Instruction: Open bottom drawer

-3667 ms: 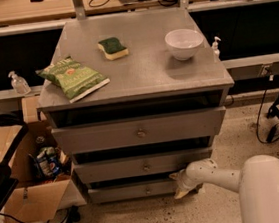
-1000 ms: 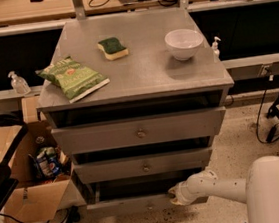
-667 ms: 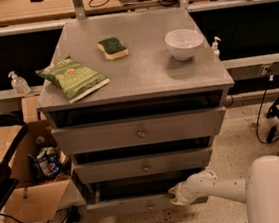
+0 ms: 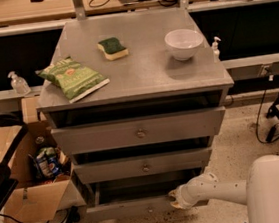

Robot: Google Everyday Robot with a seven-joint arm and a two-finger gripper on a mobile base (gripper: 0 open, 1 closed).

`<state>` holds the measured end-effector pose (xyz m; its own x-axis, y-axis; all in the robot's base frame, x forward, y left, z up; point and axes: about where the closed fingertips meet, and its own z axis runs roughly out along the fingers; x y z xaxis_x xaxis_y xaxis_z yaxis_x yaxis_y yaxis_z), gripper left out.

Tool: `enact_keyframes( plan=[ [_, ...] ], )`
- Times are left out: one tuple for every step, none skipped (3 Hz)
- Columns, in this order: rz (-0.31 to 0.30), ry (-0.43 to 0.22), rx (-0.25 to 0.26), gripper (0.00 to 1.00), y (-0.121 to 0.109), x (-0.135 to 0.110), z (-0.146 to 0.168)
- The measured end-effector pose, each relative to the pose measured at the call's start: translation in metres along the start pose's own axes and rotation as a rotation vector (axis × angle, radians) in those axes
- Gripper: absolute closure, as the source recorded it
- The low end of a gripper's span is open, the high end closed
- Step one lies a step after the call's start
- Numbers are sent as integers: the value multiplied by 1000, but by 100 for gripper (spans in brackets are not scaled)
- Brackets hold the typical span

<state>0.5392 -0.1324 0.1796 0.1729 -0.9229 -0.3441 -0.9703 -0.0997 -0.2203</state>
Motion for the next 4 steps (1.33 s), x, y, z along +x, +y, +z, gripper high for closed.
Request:
enact_keyframes(
  plan=[
    [0, 0, 0, 100, 0, -1, -2],
    [13, -3, -12, 100, 11, -1, -3],
    [13, -3, -12, 100, 11, -2, -4],
    [13, -3, -12, 100, 11, -2, -4]
  ],
)
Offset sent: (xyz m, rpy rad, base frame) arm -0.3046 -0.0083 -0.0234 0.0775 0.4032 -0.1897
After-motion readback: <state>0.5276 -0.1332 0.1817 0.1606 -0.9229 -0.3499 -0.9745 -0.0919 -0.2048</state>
